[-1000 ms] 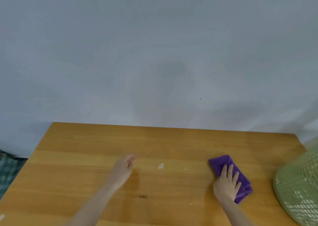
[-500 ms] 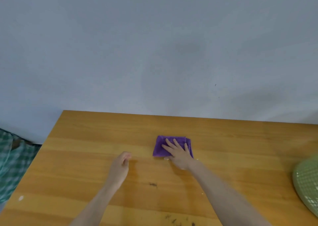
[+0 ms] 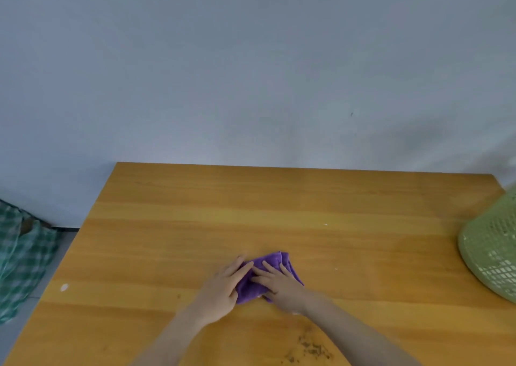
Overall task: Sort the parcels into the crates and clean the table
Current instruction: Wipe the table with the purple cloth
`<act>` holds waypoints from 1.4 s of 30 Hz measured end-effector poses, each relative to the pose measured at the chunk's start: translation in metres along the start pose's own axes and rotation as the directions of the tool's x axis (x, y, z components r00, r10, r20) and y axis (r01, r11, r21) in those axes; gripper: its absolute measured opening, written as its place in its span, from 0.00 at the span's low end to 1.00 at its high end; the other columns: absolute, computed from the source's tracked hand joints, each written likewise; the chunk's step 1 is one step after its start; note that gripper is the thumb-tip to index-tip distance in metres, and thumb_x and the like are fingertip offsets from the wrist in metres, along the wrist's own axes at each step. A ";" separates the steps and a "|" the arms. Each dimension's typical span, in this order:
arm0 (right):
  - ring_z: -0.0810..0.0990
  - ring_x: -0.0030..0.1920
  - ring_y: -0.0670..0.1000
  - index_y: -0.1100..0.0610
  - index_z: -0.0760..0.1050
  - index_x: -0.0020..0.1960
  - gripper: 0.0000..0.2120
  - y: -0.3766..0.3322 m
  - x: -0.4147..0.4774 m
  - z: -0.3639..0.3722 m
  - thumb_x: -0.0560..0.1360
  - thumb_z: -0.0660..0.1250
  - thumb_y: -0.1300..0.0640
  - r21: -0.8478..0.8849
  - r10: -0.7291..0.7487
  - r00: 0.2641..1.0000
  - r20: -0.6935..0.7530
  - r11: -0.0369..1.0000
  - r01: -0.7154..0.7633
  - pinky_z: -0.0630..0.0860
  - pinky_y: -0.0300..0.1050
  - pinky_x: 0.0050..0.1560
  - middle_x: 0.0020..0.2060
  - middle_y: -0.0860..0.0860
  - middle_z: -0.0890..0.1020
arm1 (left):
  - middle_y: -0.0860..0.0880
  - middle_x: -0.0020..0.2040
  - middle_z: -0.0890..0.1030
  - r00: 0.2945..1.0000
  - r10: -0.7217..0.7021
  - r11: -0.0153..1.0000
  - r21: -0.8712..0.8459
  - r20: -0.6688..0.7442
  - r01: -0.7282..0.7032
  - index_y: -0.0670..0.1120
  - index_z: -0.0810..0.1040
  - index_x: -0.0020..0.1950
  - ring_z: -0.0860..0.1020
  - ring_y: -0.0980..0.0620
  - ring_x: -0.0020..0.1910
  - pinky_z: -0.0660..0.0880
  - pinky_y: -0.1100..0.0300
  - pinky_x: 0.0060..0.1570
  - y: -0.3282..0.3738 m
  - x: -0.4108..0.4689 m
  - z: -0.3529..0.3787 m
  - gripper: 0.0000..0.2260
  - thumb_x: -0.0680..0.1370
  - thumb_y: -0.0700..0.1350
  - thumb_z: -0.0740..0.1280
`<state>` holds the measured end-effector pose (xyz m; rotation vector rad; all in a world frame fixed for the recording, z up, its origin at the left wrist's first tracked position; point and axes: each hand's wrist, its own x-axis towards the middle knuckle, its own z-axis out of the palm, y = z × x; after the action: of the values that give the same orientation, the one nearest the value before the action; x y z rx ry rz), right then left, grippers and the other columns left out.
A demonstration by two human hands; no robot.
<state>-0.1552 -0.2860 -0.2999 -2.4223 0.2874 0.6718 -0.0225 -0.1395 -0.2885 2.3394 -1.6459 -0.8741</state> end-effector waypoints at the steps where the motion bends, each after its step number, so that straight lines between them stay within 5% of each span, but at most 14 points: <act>1: 0.41 0.77 0.50 0.51 0.56 0.77 0.22 -0.004 -0.004 0.006 0.83 0.52 0.55 0.017 0.001 1.000 0.005 1.000 -0.001 0.39 0.58 0.75 0.77 0.45 0.49 | 0.61 0.76 0.42 0.999 0.003 1.000 0.009 0.038 -0.003 0.56 0.49 0.77 0.46 0.61 0.75 0.55 0.65 0.71 0.001 -0.005 0.001 0.30 0.79 0.38 0.54; 7: 0.44 0.77 0.49 0.51 0.65 0.71 0.20 -0.019 -0.020 0.034 0.81 0.53 0.60 0.157 0.037 0.998 0.048 0.987 -0.044 0.43 0.57 0.75 0.77 0.45 0.54 | 0.56 0.75 0.60 0.977 0.021 0.994 0.096 0.212 -0.042 0.54 0.61 0.75 0.59 0.54 0.74 0.61 0.59 0.69 0.013 -0.022 0.003 0.26 0.76 0.45 0.58; 11: 0.47 0.77 0.51 0.52 0.69 0.68 0.18 -0.030 -0.023 0.041 0.81 0.52 0.61 0.181 0.058 0.994 0.097 0.981 -0.075 0.48 0.59 0.75 0.76 0.46 0.57 | 0.48 0.64 0.74 0.956 -0.003 0.983 0.177 0.293 -0.051 0.46 0.70 0.66 0.70 0.46 0.64 0.69 0.54 0.62 0.031 -0.031 0.000 0.25 0.73 0.58 0.60; 18: 0.71 0.64 0.58 0.57 0.66 0.69 0.17 -0.044 -0.027 0.003 0.82 0.50 0.58 0.298 0.196 0.969 0.150 0.926 -0.234 0.66 0.50 0.62 0.66 0.57 0.72 | 0.42 0.58 0.76 0.975 -0.069 0.984 0.176 0.211 0.032 0.43 0.68 0.63 0.75 0.40 0.58 0.71 0.52 0.49 0.050 -0.023 -0.014 0.16 0.76 0.42 0.62; 24: 0.73 0.61 0.55 0.57 0.70 0.67 0.16 -0.022 -0.030 -0.052 0.80 0.57 0.62 0.414 0.219 0.974 -0.056 0.893 -0.177 0.67 0.48 0.59 0.63 0.55 0.76 | 0.41 0.58 0.78 0.989 -0.029 0.992 0.126 0.146 0.010 0.42 0.74 0.59 0.75 0.42 0.58 0.70 0.54 0.49 0.063 0.037 -0.066 0.15 0.73 0.35 0.60; 30: 0.73 0.44 0.53 0.58 0.75 0.53 0.14 0.027 -0.051 -0.119 0.70 0.59 0.68 0.369 0.258 0.958 -0.122 0.908 -0.198 0.68 0.46 0.42 0.44 0.55 0.78 | 0.42 0.52 0.80 0.976 0.024 0.999 0.020 0.216 -0.029 0.43 0.77 0.54 0.74 0.47 0.45 0.69 0.57 0.40 0.093 0.104 -0.116 0.17 0.72 0.32 0.55; 34: 0.77 0.48 0.57 0.51 0.78 0.55 0.19 0.070 -0.049 -0.146 0.70 0.59 0.66 0.288 0.370 0.838 -0.401 0.919 -0.268 0.69 0.45 0.41 0.49 0.54 0.82 | 0.44 0.50 0.81 0.989 0.134 0.990 -0.061 0.066 -0.130 0.46 0.78 0.55 0.78 0.44 0.48 0.74 0.53 0.45 0.115 0.151 -0.120 0.16 0.71 0.34 0.60; 36: 0.75 0.61 0.55 0.45 0.75 0.63 0.24 0.094 -0.048 -0.148 0.73 0.59 0.66 0.199 0.382 0.751 -0.539 0.924 -0.327 0.71 0.46 0.53 0.61 0.49 0.78 | 0.47 0.57 0.79 0.975 0.218 0.975 -0.023 -0.047 -0.219 0.48 0.75 0.60 0.77 0.46 0.56 0.75 0.52 0.50 0.127 0.171 -0.112 0.17 0.74 0.36 0.61; 38: 0.67 0.71 0.52 0.49 0.73 0.67 0.29 0.117 -0.049 -0.146 0.71 0.62 0.71 0.047 0.297 0.699 -0.650 0.934 -0.353 0.62 0.50 0.70 0.69 0.46 0.72 | 0.48 0.72 0.67 0.957 0.271 0.955 0.150 -0.104 -0.254 0.46 0.67 0.71 0.64 0.48 0.72 0.71 0.52 0.62 0.139 0.187 -0.101 0.25 0.75 0.31 0.57; 40: 0.73 0.67 0.57 0.53 0.78 0.62 0.31 0.145 -0.046 -0.143 0.61 0.73 0.72 -0.084 0.212 0.663 -0.718 0.919 -0.385 0.68 0.57 0.67 0.64 0.49 0.77 | 0.47 0.78 0.55 0.941 0.295 0.932 0.268 -0.168 -0.245 0.42 0.60 0.75 0.51 0.50 0.77 0.70 0.53 0.64 0.146 0.202 -0.086 0.26 0.77 0.29 0.55; 42: 0.73 0.66 0.58 0.53 0.78 0.62 0.29 0.160 -0.042 -0.137 0.62 0.74 0.69 -0.113 0.242 0.736 -0.633 0.911 -0.397 0.70 0.57 0.65 0.64 0.50 0.77 | 0.46 0.78 0.53 0.953 0.265 0.928 0.309 -0.149 -0.209 0.42 0.59 0.75 0.49 0.49 0.77 0.73 0.52 0.61 0.148 0.211 -0.068 0.25 0.78 0.31 0.56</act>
<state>-0.1927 -0.4942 -0.2618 -2.8026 0.9628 0.0212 -0.0580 -0.4006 -0.2463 2.2406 -2.0338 -0.3711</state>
